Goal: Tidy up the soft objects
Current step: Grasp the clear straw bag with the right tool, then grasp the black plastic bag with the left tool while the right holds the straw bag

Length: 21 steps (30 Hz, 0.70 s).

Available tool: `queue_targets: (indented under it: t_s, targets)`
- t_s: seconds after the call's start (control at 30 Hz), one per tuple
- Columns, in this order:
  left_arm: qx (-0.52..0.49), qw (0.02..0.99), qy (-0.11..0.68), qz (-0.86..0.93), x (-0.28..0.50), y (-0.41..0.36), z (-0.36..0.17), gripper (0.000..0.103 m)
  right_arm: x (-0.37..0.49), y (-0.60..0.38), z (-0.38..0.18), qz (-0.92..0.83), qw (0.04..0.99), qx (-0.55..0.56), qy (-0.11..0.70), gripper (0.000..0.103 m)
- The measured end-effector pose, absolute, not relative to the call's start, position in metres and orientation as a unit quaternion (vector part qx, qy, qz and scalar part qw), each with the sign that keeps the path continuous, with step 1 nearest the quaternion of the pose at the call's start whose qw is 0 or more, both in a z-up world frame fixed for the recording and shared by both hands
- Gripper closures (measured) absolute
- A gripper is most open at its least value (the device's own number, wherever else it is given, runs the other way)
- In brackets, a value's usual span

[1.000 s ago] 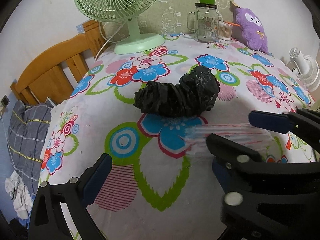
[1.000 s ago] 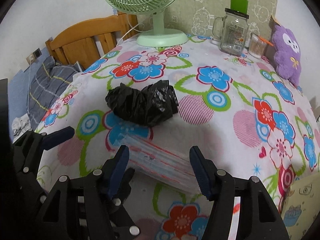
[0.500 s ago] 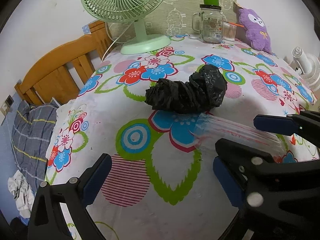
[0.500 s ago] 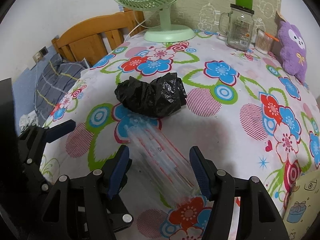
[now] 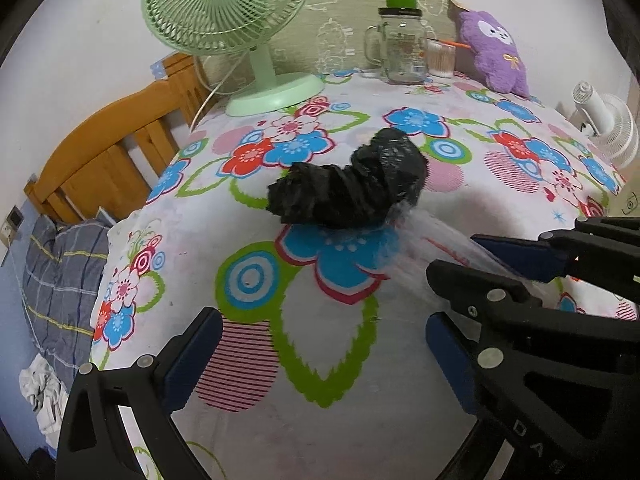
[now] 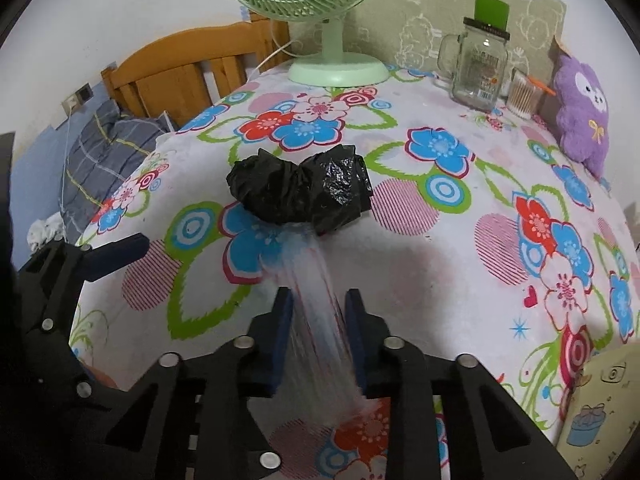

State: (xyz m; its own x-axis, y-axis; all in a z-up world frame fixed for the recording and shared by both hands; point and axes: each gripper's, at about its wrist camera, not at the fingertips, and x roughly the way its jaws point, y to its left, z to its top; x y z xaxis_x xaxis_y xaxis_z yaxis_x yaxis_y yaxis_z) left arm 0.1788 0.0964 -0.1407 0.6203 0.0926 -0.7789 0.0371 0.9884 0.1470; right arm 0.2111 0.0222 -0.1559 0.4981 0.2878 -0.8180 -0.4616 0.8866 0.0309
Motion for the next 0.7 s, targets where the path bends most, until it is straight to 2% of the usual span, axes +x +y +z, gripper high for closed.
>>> queue_targets:
  t_s: [0.1, 0.7]
  targets:
    - [0.075, 0.897, 0.435, 0.007, 0.179, 0.091, -0.138, 0.001, 0.209, 0.015, -0.153, 0.215, 0.863, -0.088, 0.448, 0.082]
    - [0.083, 0.914, 0.397, 0.001, 0.191, 0.064, -0.106, 0.001, 0.203, -0.026, -0.121, 0.156, 0.901, -0.043, 0.403, 0.082]
